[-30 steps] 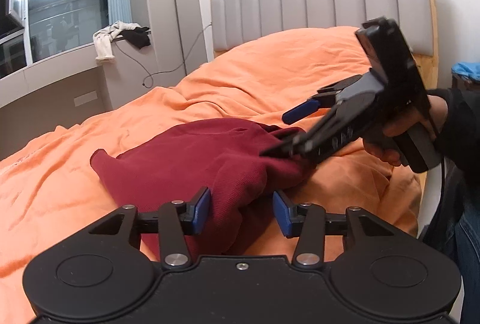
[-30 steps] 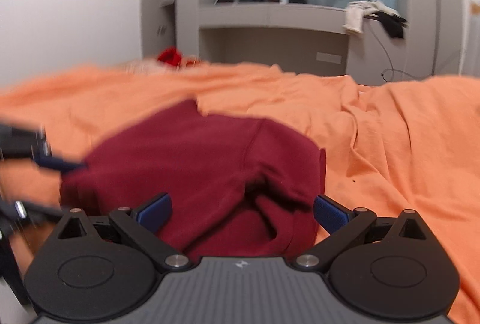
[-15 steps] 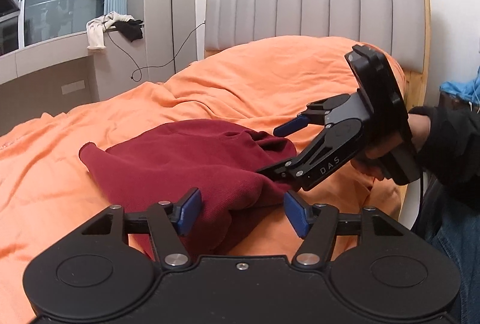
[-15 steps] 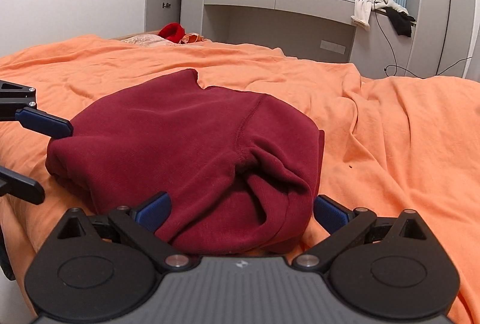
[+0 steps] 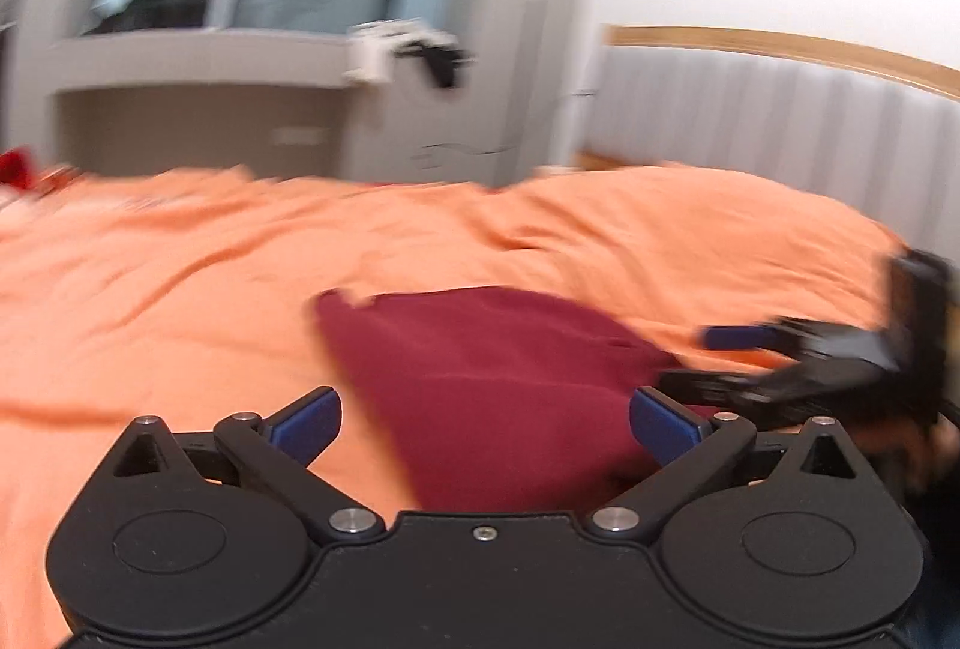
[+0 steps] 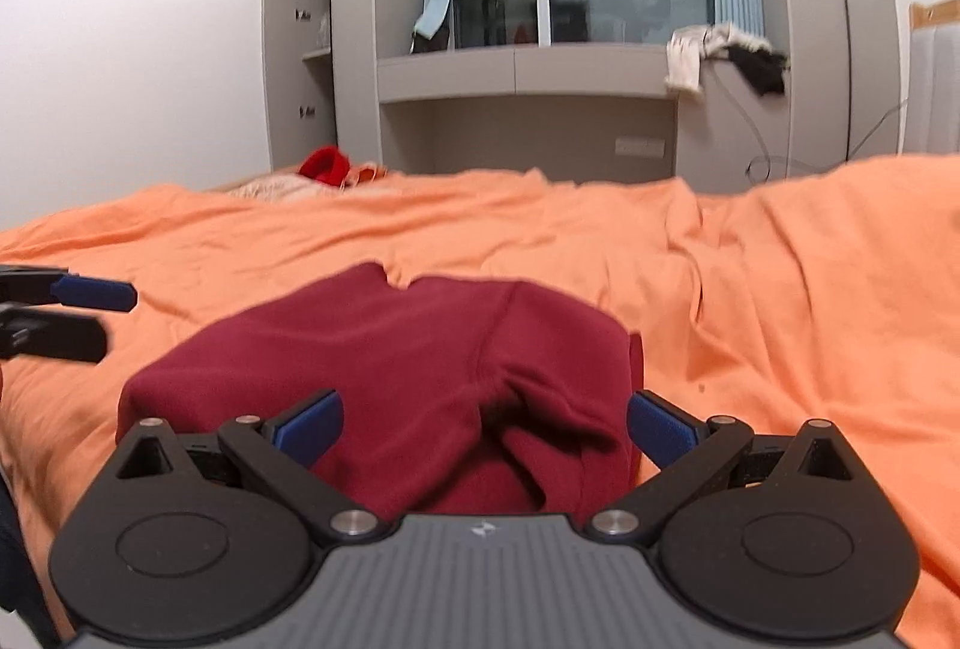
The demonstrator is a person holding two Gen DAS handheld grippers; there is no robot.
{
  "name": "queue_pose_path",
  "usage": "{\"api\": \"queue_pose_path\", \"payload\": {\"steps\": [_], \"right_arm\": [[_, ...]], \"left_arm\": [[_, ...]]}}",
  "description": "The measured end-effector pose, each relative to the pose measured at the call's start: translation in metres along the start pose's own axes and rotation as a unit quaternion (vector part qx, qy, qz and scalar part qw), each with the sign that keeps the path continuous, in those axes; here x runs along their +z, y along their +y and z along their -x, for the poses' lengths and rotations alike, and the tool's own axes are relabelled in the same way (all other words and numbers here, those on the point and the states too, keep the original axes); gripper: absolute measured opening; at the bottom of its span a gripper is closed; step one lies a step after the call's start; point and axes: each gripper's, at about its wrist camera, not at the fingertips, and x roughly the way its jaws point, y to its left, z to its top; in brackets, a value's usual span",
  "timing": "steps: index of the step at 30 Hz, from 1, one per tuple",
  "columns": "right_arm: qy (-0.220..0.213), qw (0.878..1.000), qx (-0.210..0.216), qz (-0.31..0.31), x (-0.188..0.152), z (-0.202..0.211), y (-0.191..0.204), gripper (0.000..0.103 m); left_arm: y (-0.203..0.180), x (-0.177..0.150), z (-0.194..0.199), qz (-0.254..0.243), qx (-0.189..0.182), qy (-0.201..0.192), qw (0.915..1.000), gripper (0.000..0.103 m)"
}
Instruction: Fold small clothes
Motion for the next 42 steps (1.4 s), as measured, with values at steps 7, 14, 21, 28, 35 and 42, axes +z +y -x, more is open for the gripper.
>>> {"api": "queue_pose_path", "payload": {"steps": [7,14,21,28,35,42], "right_arm": [[-0.025,0.999,0.030,0.021,0.001,0.002,0.023,0.103],[-0.033,0.998,0.016,0.054,-0.002,0.004,0.039,0.103],[-0.042,0.998,0.028,0.047,-0.002,0.004,0.045,0.103],[-0.026,0.988,-0.002,0.152,-0.012,-0.001,0.073,0.103],[-0.064,0.958,-0.056,0.273,-0.035,-0.004,0.106,0.103],[-0.056,0.958,-0.050,0.277,-0.037,-0.009,0.107,0.103]], "left_arm": [[0.040,-0.001,-0.013,0.096,0.081,0.050,0.9908,0.102],[0.057,-0.007,-0.021,0.114,0.120,0.083,0.9826,0.102],[0.057,-0.011,-0.030,0.119,0.131,0.095,0.9798,0.102],[0.059,-0.012,-0.032,0.116,0.134,0.098,0.9792,0.102],[0.058,-0.013,-0.032,0.116,0.137,0.099,0.9788,0.102],[0.060,-0.013,-0.029,0.133,0.124,0.079,0.9802,0.102]]}}
